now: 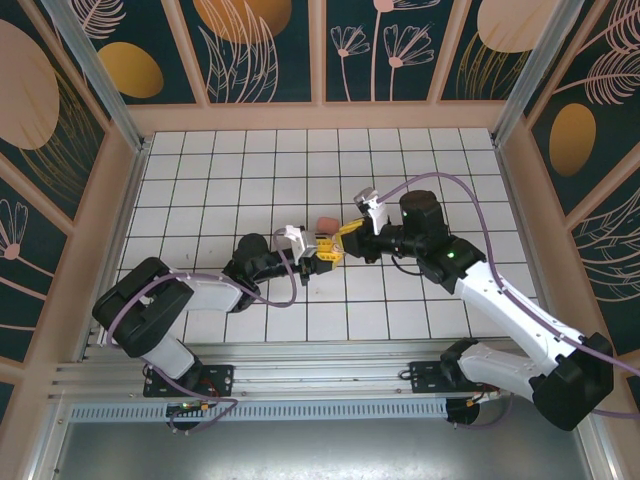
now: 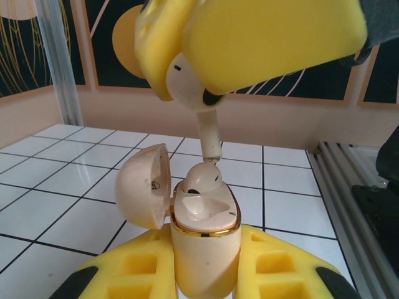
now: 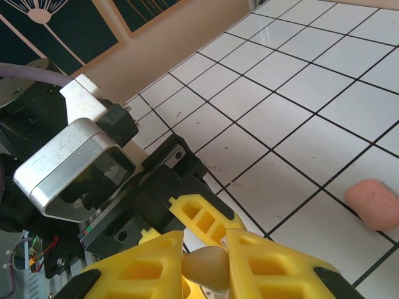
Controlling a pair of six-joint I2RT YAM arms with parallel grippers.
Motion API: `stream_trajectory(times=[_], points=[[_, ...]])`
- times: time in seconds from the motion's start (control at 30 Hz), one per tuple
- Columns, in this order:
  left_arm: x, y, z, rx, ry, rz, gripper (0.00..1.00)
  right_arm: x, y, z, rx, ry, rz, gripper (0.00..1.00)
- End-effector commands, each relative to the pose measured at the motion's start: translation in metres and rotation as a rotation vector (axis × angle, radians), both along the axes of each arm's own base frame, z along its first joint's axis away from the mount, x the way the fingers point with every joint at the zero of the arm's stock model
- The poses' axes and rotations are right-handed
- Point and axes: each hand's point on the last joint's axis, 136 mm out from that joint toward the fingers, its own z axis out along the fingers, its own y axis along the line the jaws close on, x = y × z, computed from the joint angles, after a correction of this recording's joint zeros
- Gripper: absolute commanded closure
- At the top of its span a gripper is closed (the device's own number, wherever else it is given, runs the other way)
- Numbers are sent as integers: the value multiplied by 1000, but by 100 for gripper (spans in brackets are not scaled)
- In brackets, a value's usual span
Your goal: Insert the wireless bluetooth earbuds into the charging case
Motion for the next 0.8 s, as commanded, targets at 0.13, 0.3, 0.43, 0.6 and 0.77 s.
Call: stream_trajectory(times=[0.13,0.3,0.43,0.6,0.77], points=[[-4,-5,27,-91,-22,-42,90,-2,7,3,9,-40,41,79],[-4,-4,32,-105,-20,-41,90,-1,8,-2,-6,-39,40,79],[-6,-5,37,-128,-17,-56,90,-1,9,-5,-7,-38,40,79],[-7,-5,44,-148,-19,-65,90,-2,10,-6,-1,-45,48,79],[-9,-5,49,-163,-23,-76,90,-10,11,-13,-15,-39,98,79]])
